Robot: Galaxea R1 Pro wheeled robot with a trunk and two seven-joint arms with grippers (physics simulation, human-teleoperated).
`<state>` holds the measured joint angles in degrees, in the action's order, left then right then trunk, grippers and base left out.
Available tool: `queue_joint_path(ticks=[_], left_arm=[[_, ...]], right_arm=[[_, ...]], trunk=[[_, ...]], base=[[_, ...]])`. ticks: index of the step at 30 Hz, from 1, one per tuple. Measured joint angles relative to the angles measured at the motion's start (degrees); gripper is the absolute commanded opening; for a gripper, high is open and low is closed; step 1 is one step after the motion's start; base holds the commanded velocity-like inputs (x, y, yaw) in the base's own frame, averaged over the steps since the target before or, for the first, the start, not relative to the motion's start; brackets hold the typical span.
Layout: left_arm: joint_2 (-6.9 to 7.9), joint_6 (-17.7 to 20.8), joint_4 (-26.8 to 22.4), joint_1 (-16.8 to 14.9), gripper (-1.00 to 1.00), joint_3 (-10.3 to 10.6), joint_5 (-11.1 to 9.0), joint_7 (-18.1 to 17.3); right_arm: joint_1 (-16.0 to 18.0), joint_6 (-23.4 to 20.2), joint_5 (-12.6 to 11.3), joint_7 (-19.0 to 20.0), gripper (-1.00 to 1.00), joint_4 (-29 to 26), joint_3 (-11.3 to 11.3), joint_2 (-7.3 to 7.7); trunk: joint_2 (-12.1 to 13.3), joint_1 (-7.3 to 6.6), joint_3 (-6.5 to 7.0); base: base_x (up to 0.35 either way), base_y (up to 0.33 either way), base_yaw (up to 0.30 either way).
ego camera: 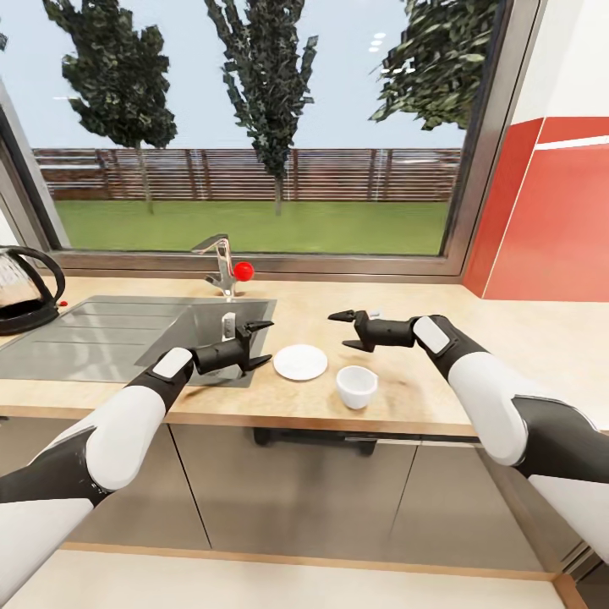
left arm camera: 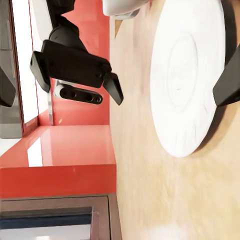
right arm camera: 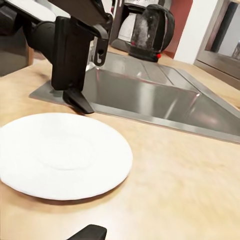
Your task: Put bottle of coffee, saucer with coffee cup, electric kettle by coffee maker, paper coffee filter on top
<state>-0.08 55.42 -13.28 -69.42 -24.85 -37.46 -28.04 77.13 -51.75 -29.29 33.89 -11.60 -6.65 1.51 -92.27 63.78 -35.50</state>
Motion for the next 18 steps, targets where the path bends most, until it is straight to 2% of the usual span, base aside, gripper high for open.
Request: queue_joint_path(ticks=[11,15,18], left_arm=[[0.0,0.0,0.0,0.0,1.0,0.0,0.0,0.0],[0.0,0.0,0.0,0.0,1.0,0.0,-0.1,0.1],[0.0,0.0,0.0,0.0,1.0,0.0,-0.1,0.1]], right_arm=[[0.0,-0.3,-0.1,-0.4,1.0,0.0,0.0,-1.85],[0.0,-0.3,-0.3,-5.9,1.0,0.0,-0.2,-2.58],[0.0,-0.3,-0.7,-7.7,1.0,0.0,-0.3,-2.83]], trunk=[[0.0,0.0,0.0],[0.0,0.0,0.0],[0.0,0.0,0.0]], base=[[0.0,0.0,0.0],[0.0,0.0,0.0],[0.0,0.0,0.0]])
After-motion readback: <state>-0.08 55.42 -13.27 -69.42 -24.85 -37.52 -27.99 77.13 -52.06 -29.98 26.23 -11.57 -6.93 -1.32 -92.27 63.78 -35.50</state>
